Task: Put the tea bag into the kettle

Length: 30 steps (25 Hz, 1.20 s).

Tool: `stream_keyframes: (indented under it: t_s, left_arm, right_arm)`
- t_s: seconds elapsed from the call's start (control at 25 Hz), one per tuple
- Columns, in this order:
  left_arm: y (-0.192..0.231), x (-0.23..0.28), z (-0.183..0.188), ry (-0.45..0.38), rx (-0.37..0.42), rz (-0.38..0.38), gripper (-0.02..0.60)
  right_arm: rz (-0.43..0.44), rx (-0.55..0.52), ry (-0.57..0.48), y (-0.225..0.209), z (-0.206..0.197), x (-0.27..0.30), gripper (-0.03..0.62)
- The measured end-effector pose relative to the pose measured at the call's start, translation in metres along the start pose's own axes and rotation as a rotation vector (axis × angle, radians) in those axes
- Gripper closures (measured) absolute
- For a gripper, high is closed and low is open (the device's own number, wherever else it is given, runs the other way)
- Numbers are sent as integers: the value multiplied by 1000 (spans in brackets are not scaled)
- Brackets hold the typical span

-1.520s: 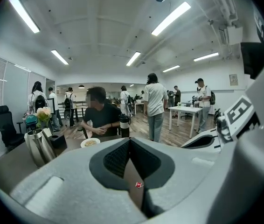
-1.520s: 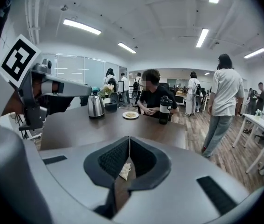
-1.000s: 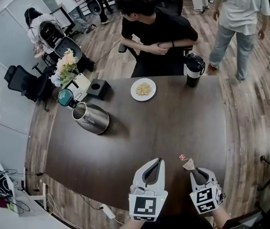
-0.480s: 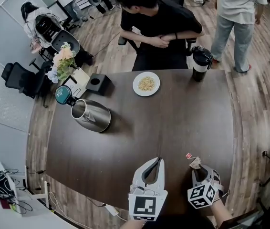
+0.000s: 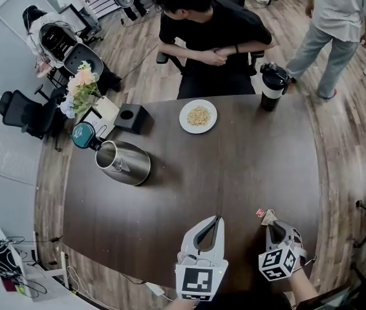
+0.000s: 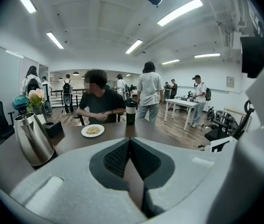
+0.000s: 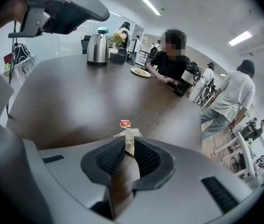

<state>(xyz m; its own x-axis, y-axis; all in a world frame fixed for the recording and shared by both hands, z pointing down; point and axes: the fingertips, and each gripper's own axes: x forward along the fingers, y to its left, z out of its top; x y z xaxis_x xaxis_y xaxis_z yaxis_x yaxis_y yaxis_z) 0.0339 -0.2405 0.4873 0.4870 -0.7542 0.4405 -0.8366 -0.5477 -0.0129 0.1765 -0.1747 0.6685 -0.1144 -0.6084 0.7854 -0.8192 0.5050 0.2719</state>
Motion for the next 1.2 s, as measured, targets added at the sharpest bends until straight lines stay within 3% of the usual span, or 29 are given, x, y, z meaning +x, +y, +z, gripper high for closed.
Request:
stream_keyframes:
  t_s: [0.36,0.64,1.2]
  left_arm:
    - [13,6,-4,5,-9,-30,576]
    - [22,14,-6,8,-11,-50,577]
    - [23,15,-4,-14,-14,-69,577]
  right_arm:
    - [-18,65,26,-6,10,11,495]
    - [-50,97,57,-15,9,18,578]
    - [-48,256,-144,-34,68,-30,586]
